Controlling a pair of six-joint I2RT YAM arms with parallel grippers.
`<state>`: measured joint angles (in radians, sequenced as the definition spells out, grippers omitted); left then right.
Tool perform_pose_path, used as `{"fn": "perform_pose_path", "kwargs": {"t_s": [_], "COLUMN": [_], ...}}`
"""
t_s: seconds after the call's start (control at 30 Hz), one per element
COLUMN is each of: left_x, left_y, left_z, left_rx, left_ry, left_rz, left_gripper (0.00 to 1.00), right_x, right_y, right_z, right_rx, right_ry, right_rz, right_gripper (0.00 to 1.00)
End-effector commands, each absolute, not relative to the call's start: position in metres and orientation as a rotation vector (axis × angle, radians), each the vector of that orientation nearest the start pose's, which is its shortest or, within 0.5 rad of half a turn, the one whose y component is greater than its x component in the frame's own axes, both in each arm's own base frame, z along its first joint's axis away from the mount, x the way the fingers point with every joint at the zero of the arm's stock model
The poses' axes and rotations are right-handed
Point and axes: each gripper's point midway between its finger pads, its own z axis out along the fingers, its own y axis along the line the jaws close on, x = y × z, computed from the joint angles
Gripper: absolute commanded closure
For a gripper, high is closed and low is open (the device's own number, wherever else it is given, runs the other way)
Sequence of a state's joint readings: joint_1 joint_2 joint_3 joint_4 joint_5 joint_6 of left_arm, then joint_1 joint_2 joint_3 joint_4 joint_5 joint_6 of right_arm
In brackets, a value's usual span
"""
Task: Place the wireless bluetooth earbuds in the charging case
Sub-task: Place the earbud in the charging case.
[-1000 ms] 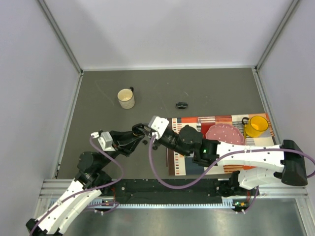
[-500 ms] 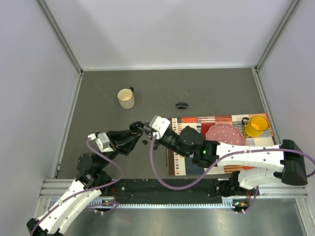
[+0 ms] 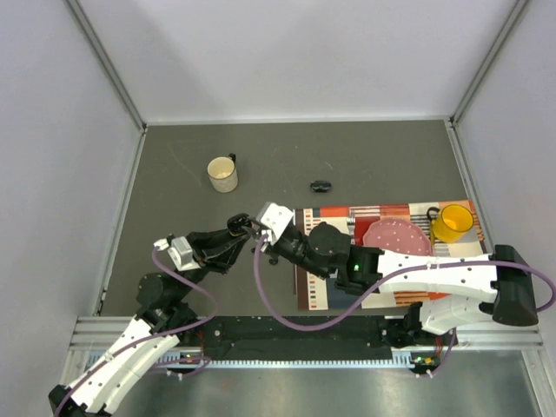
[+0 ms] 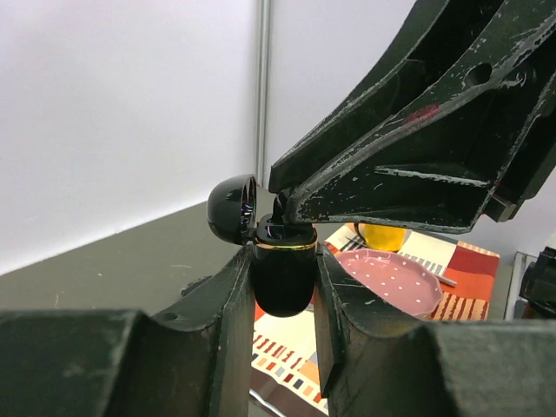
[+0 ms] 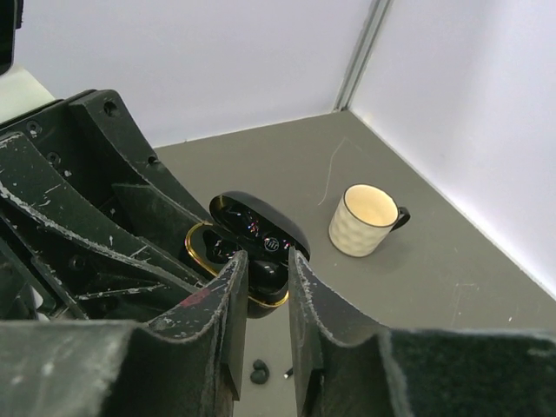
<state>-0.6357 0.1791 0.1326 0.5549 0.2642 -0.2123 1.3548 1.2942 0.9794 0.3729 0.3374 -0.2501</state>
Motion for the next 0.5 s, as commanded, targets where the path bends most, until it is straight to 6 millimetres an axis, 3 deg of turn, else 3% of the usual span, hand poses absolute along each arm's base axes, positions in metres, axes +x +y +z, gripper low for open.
{"fn": "perform_pose_path", "kwargs": {"t_s": [0.0, 0.03, 0.1, 0.13, 0.23, 0.4, 0.47], "left_x": [0.143, 0.144, 0.143, 0.144, 0.144, 0.144, 0.143], "left_y": [-0.176, -0.176, -0.176, -0.177, -0.177, -0.178, -0.178], "left_z": [0.331, 0.330, 0.329, 0.328, 0.325, 0.322, 0.324], "left_rx": [0.463, 0.464, 0.466, 0.466, 0.466, 0.473, 0.478], "left_ry": [0.847, 0.853, 0.854, 0.857, 0.864, 0.876, 0.870], "left_rz": [-0.902, -0.902, -0.902, -0.902, -0.902, -0.904, -0.906], "left_gripper": [1.00, 1.00, 1.00, 1.00, 1.00, 1.00, 1.00], "right_x": [0.153, 0.153, 0.149, 0.147, 0.142, 0.154, 0.174], "right_y": [0.418, 0.417, 0.413, 0.412, 0.399, 0.361, 0.349], "right_z": [0.329, 0.338, 0.354, 0.366, 0.398, 0.439, 0.429], "right_rx": [-0.889, -0.866, -0.825, -0.800, -0.704, -0.494, -0.403], "right_ry": [1.323, 1.325, 1.310, 1.288, 1.241, 1.243, 1.356], "right_rz": [0.668, 0.684, 0.734, 0.769, 0.856, 0.915, 0.954], "right_gripper": [0.73, 0.63, 0.51, 0.39, 0.21, 0.11, 0.11]}}
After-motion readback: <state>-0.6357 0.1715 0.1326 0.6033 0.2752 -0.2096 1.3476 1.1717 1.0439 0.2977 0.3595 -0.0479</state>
